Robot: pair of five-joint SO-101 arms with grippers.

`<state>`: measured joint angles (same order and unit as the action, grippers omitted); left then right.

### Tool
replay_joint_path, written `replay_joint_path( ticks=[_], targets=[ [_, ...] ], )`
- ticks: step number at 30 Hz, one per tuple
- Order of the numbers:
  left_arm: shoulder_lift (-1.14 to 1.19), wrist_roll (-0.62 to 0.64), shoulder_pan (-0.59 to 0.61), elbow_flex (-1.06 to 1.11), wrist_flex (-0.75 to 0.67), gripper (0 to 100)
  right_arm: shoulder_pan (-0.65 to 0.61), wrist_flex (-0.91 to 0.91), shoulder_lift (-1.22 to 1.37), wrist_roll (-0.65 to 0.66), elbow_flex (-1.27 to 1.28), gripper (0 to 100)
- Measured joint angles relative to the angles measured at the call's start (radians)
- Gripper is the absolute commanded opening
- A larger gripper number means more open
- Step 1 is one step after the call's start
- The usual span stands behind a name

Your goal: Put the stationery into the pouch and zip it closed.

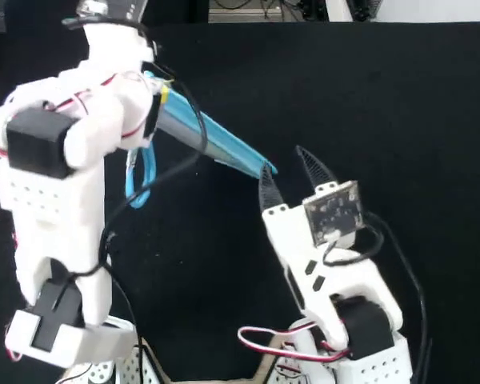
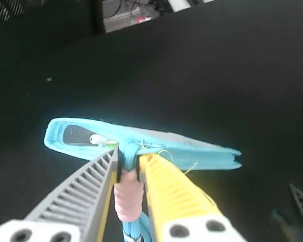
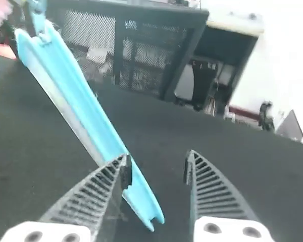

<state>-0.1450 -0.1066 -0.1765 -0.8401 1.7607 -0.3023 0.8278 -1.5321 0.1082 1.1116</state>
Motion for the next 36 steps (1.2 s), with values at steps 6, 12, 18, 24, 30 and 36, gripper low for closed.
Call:
replay_joint_path(
  ticks=[6,12,18,24,30,36],
  targets=[
    [-0.008,-0.002,-0.078,0.000,0.000,3,0.003,0.129,0.066,-0.040,-0.189,17.0],
    [-0.011,-0.002,-0.160,0.000,0.000,3,-0.071,0.143,0.068,-0.130,-0.242,17.0],
    [-0.028,-0.034,-0.245,0.092,0.000,3,-0.083,0.055,0.086,-0.133,-0.163,17.0],
    [-0.028,-0.055,-0.269,0.147,0.000,3,-0.084,0.038,0.011,-0.137,-0.140,17.0],
    [-0.028,-0.055,-0.269,0.147,0.000,3,-0.153,0.035,-0.149,-0.107,-0.038,16.8],
    [-0.043,-0.055,-0.358,0.147,0.000,3,-0.195,0.005,-0.226,-0.048,-0.006,16.7]
  ],
)
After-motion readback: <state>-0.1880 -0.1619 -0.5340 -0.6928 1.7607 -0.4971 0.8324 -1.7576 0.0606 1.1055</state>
